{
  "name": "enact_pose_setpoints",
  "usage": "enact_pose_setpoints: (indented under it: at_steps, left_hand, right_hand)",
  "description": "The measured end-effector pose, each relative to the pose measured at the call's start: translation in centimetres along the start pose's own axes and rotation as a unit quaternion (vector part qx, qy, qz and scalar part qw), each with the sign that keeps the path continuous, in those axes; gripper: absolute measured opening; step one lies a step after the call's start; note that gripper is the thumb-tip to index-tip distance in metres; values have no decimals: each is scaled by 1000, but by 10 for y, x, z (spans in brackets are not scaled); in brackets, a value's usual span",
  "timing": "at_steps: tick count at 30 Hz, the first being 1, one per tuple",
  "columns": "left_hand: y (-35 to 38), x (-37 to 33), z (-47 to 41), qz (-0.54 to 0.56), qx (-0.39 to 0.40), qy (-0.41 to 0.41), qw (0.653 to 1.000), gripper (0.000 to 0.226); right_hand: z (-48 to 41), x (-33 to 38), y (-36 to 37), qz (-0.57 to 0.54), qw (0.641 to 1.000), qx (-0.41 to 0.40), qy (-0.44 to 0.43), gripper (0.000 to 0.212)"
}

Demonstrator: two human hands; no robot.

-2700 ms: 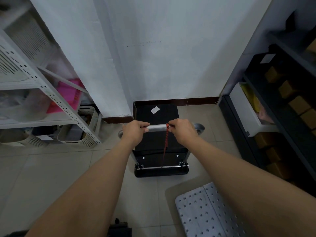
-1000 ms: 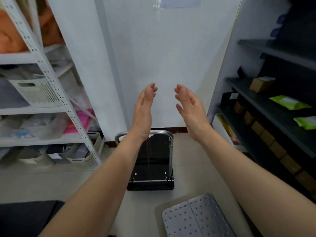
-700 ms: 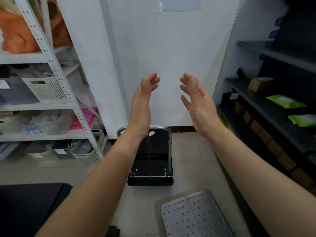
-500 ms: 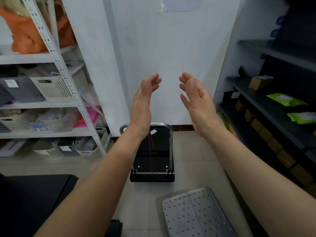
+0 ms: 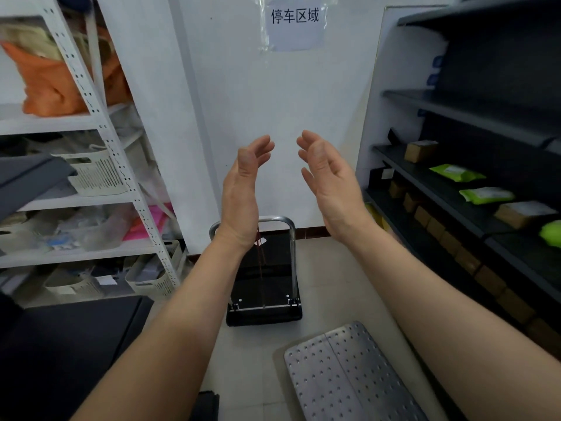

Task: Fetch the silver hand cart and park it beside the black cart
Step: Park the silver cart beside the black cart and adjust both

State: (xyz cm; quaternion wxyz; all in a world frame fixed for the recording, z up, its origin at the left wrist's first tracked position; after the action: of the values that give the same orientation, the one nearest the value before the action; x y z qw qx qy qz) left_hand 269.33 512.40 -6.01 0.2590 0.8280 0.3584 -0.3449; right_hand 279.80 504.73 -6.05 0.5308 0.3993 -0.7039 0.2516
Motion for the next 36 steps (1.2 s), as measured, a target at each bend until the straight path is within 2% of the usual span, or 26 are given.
enact_pose_setpoints:
  at_steps: [11, 19, 24, 29, 36]
  left_hand:
    - [1, -74, 88, 66, 15, 8, 998, 86]
    - [24, -117, 129, 78, 34, 22, 996, 87]
    - [33, -135, 147, 78, 36, 32, 996, 90]
    - [61, -142, 171, 81, 38, 27, 996, 93]
    - [141, -138, 205, 73, 38, 19, 996, 87]
  right_hand:
    - [125, 50, 12, 52, 998, -28, -15, 73]
    - [180, 78, 2, 68, 997, -34, -28, 93]
    - [202, 86, -6, 69, 997, -28, -37, 83]
    - [225, 90, -39, 57, 997, -34, -32, 71]
    - [257, 100, -127, 49, 997, -52, -18, 66]
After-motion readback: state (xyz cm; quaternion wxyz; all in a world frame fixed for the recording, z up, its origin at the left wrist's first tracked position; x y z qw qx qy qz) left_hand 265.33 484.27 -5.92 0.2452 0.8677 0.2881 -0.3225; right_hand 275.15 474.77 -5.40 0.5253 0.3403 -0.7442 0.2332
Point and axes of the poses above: each hand's wrist, its own z-axis away from the middle knuckle, its own y-axis out of the palm, x = y × z, the point moved 8 cm from there along -z, towards the middle knuckle, and after that the axes turned 7 degrees about y, right-handed, at the moved point
